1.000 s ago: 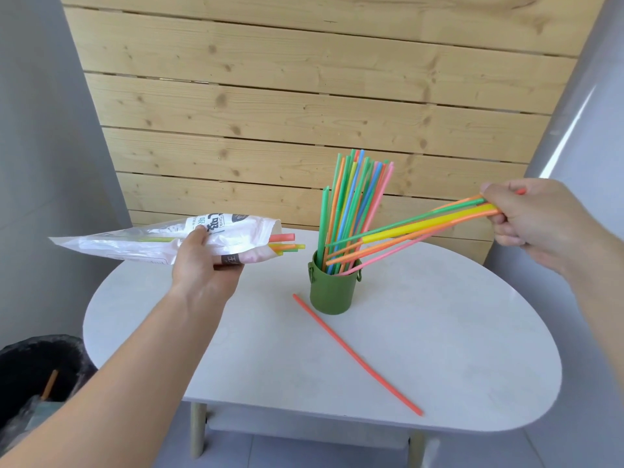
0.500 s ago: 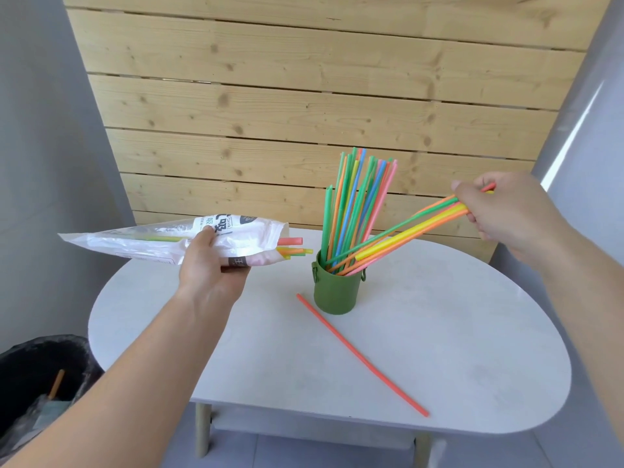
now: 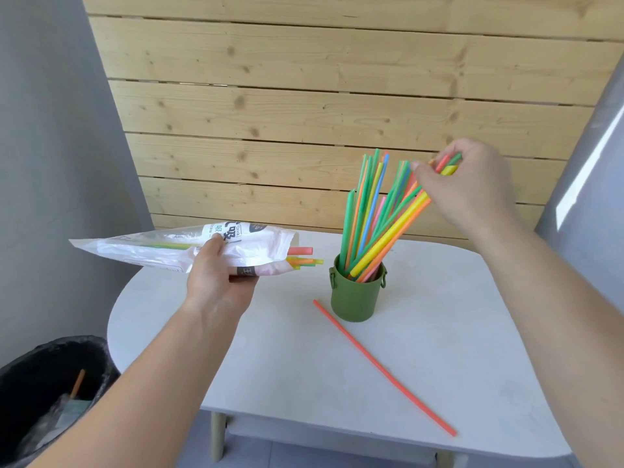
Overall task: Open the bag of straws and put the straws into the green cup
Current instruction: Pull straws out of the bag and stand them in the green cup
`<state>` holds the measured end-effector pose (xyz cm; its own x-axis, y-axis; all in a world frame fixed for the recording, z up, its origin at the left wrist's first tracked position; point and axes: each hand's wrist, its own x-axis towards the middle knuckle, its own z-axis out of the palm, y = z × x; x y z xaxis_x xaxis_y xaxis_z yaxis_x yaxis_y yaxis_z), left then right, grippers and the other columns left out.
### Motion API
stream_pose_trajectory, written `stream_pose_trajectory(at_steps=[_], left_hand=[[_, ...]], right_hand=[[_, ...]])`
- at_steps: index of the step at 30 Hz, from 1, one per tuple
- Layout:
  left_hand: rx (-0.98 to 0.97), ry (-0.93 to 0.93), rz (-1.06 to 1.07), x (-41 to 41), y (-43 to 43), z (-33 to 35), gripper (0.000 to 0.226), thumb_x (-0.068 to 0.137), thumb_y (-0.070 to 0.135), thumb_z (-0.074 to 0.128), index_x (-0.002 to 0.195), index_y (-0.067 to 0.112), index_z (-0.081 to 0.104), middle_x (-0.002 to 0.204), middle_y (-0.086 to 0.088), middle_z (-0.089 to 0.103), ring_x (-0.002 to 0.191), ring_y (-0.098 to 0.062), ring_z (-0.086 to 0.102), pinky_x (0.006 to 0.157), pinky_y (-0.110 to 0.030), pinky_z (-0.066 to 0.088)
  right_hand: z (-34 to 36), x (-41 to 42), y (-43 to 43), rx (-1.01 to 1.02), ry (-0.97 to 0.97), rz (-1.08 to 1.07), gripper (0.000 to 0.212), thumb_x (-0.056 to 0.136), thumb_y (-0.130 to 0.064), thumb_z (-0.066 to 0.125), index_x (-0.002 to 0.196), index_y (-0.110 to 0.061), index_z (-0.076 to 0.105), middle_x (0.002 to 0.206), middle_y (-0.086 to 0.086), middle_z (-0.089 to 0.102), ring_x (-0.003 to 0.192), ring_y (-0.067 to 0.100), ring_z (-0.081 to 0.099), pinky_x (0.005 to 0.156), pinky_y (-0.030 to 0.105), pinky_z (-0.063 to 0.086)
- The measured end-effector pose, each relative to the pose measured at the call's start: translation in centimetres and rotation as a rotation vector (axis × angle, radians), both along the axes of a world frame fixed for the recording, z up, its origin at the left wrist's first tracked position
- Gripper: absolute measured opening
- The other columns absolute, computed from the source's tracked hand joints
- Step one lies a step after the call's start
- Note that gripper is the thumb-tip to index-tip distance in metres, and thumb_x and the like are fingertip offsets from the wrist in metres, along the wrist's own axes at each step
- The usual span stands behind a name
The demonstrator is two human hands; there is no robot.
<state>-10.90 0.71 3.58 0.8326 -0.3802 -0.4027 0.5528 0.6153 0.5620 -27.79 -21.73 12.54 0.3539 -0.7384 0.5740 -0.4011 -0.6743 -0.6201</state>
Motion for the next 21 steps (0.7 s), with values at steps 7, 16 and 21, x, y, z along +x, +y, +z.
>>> stream_pose_trajectory(at_steps=[7, 16, 21], left_hand=[[0.006, -0.004, 0.012, 0.4, 0.3, 0.0, 0.009, 0.104, 0.017, 0.059, 0.095, 0.016, 0.058, 0.102, -0.003, 0.069, 0.092, -0.022, 0.07, 0.07, -0.036, 0.057], [-0.001, -0.008, -0.01, 0.4, 0.3, 0.0, 0.005, 0.104, 0.019, 0.059, 0.102, 0.015, 0.059, 0.107, -0.005, 0.07, 0.094, -0.022, 0.072, 0.069, -0.037, 0.058], [-0.019, -0.005, 0.006, 0.1, 0.3, 0.5, 0.01, 0.105, 0.017, 0.058, 0.095, 0.017, 0.057, 0.101, -0.004, 0.07, 0.09, -0.022, 0.071, 0.072, -0.037, 0.056]], right_hand=[[-1.4, 2.6, 0.1, -0.064, 0.002, 0.033, 0.04, 0.084, -0.04, 0.072, 0.113, -0.016, 0.056, 0.088, 0.006, 0.068, 0.086, 0.029, 0.063, 0.074, 0.036, 0.05], [-1.8, 2.5, 0.2, -0.032, -0.024, 0.061, 0.061, 0.075, -0.054, 0.077, 0.123, -0.021, 0.059, 0.095, 0.002, 0.065, 0.092, 0.023, 0.064, 0.074, 0.031, 0.048], [-2.2, 1.6, 0.5, -0.037, -0.033, 0.068, 0.069, 0.076, -0.058, 0.075, 0.131, -0.022, 0.054, 0.114, 0.004, 0.062, 0.101, 0.02, 0.058, 0.082, 0.032, 0.046]])
